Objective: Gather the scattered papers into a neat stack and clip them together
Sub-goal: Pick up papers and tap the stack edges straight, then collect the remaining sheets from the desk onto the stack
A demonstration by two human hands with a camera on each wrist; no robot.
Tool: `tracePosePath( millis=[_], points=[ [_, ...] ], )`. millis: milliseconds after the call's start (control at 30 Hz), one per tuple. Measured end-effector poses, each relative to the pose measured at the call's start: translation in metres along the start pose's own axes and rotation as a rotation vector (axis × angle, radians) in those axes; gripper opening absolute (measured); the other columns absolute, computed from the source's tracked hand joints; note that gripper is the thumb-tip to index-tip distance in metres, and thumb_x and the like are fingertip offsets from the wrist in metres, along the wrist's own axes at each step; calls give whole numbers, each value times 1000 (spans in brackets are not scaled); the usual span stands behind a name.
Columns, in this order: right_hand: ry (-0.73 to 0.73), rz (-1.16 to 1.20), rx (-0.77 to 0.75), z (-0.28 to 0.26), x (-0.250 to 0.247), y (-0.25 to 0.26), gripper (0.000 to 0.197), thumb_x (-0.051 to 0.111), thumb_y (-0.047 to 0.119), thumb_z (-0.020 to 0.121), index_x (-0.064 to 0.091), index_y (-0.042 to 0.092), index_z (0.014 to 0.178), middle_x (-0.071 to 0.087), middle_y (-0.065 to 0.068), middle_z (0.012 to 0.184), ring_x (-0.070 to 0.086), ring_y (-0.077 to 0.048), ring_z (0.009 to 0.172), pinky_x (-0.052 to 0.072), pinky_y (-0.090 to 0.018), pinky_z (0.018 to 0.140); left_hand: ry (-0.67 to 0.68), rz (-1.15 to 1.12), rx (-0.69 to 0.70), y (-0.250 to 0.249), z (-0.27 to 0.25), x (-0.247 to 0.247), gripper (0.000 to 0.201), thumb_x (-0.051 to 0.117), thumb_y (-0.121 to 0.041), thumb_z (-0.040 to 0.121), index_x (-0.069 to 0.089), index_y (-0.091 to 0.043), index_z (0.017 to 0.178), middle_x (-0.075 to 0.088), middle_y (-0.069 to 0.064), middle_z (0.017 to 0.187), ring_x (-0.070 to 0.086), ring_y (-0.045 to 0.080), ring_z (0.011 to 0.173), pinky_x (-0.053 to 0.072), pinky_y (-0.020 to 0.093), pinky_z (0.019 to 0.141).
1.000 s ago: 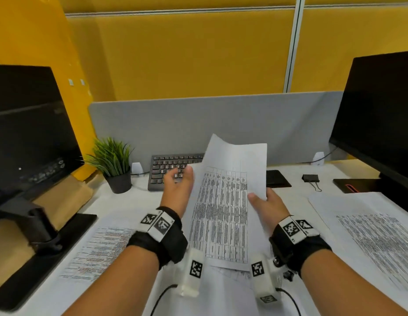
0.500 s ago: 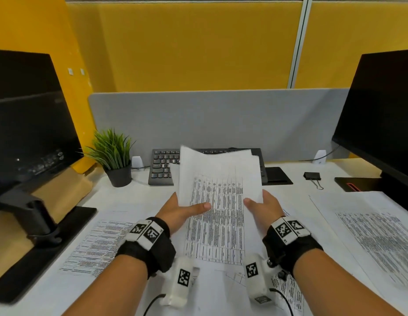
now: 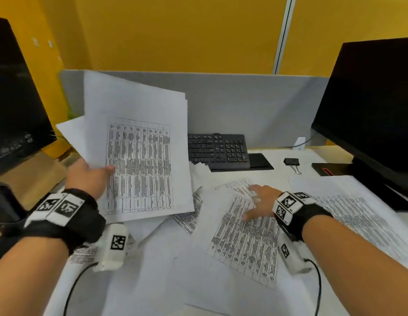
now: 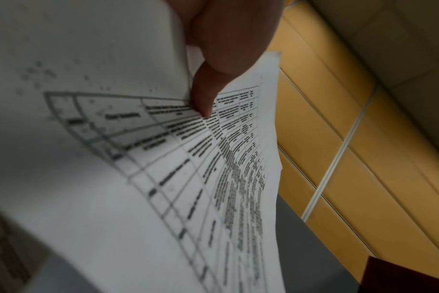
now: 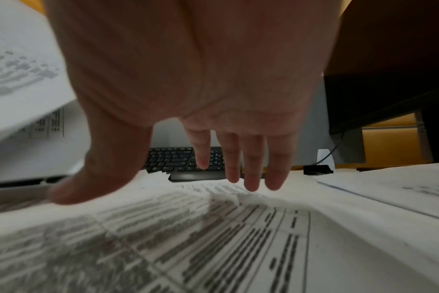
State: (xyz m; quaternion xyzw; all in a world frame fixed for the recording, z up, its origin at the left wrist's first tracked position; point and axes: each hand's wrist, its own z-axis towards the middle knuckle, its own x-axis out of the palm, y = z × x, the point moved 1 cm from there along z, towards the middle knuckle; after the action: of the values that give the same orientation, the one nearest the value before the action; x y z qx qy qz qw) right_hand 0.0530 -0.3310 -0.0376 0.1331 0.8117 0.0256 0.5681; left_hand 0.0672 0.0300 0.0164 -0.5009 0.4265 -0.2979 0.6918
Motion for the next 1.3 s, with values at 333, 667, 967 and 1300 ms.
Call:
tracePosePath(
  millis=[333,667,967,1300],
  points=[
    [-127,-54,-3,19,-8,14,25,76,27,75,59,22,92,61,1,97,57,-20,97,46,-28,79,58,-17,-67,26,3,-28,44,63,-16,85,51,-14,128,58,12,127,53,30,113,36,40,94],
    [-18,-189,-172,31,3,41,34,74,22,76,40,21,69,46,5,77,47,-19,78,39,-24,65,121,2,-27,34,2,-23,43,61,-9,85,52,-6,127,58,14,128,53,31,114,37,41,96],
    [-321,63,-433,-16,-91,81,54,75,15,76,51,26,124,60,3,101,60,-22,98,42,-28,81,174,53,89,19,-2,-22,34,59,-10,87,56,-10,120,62,13,118,54,22,98,38,34,86],
    [-707,-62,-806,-65,-163,174,27,74,32,76,68,16,98,59,-7,105,52,-27,109,40,-33,88,444,-108,319,-33,-34,-7,22,55,-8,88,63,-28,88,72,-23,76,67,-2,75,52,22,73]
  ],
)
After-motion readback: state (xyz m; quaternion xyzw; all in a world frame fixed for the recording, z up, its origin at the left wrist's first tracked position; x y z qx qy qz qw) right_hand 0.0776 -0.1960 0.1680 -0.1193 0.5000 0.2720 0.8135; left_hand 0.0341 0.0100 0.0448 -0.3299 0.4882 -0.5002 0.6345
